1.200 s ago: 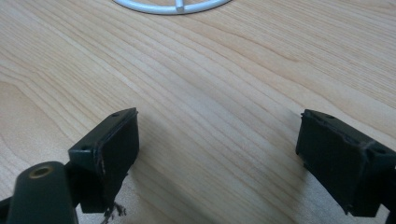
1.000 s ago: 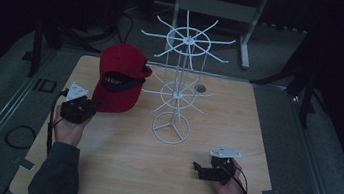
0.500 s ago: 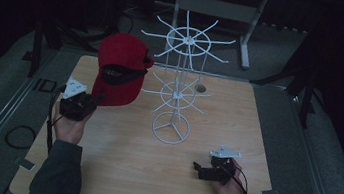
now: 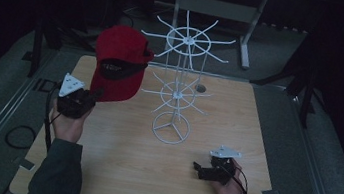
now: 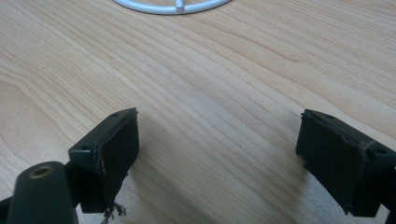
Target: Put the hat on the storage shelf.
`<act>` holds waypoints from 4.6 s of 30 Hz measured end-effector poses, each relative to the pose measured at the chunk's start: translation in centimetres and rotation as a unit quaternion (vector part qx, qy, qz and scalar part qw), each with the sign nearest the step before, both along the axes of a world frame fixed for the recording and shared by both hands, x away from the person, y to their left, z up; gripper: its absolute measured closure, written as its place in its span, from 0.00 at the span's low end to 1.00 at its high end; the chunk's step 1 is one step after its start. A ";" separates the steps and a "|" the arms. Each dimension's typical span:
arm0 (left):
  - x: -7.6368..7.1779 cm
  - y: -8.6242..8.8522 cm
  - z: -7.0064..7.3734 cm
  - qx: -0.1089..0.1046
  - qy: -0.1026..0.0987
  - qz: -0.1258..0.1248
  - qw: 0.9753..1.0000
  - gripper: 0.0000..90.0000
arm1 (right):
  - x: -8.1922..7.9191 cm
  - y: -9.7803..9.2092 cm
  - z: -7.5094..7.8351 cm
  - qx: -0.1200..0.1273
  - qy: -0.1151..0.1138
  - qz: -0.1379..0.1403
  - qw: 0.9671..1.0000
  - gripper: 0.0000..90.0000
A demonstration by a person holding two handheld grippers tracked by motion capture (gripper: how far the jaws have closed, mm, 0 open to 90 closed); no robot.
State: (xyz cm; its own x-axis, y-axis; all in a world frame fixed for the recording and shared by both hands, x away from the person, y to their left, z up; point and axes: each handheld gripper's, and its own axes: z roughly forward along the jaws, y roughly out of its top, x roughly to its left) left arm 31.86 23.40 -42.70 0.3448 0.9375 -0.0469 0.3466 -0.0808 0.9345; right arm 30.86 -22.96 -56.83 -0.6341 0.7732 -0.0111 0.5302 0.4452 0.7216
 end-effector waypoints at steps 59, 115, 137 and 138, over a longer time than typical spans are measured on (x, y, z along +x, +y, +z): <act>-2.3 1.0 5.0 -0.063 -0.085 0.020 0.994 0.96 | 0.0 0.0 0.0 0.000 0.001 0.000 1.000 0.15; 0.6 -1.1 8.7 -0.086 -0.114 0.002 0.990 0.95 | 0.0 0.0 0.0 0.000 0.002 -0.001 1.000 0.15; 0.0 -1.3 9.1 -0.090 -0.126 -0.032 0.987 0.95 | 0.0 0.0 0.0 0.000 0.001 0.000 1.000 0.15; -0.1 -1.4 9.1 -0.090 -0.126 -0.033 0.987 0.95 | 0.0 0.0 0.0 0.000 0.001 0.000 1.000 0.15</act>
